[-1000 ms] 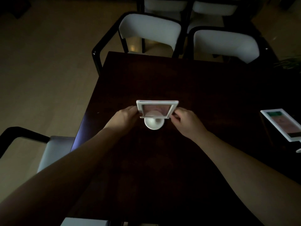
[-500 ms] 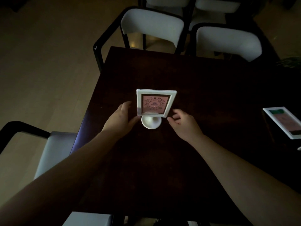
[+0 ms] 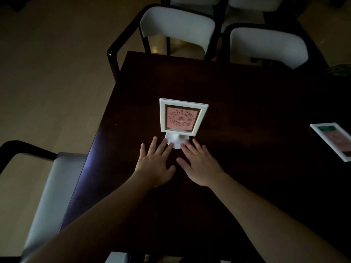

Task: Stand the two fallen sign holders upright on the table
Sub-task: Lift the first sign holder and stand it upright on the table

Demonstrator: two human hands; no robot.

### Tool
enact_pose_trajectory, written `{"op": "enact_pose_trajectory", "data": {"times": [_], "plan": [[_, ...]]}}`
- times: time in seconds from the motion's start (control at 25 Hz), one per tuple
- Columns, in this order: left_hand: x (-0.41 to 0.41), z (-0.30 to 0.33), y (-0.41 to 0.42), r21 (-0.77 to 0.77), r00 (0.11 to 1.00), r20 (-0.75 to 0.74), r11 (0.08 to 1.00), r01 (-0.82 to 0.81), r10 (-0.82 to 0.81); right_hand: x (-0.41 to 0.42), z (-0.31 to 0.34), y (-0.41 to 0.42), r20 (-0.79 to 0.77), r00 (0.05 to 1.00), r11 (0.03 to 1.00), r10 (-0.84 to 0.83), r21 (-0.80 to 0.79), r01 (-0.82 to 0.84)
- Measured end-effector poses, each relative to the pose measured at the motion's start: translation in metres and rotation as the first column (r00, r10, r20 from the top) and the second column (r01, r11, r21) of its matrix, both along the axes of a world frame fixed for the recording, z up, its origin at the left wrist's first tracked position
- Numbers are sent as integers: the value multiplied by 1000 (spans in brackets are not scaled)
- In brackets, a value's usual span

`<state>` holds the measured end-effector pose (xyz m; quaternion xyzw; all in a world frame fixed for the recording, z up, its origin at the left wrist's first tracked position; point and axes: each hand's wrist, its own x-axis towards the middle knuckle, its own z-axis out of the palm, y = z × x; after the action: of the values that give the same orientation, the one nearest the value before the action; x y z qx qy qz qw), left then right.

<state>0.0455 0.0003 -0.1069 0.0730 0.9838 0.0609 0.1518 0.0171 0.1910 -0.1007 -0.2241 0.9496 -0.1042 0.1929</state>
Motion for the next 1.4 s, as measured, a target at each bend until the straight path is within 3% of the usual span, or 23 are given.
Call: {"op": "enact_pose_trajectory", "data": {"times": [0.92,1.2,1.4], "plan": [[-72,-14,-2,-9,994,-84,997,-70,69,-89,-19,-2,-86,994,997,61,-31,-64],[-44,5,1,30,989,-81,992,-126,128,-78,-12,12,-83,995,996,51,-71,-57],[3,34,18,52,978,-140,988,-145,151,-25,23,61,-154,988,990,-24,-144,2]]}}
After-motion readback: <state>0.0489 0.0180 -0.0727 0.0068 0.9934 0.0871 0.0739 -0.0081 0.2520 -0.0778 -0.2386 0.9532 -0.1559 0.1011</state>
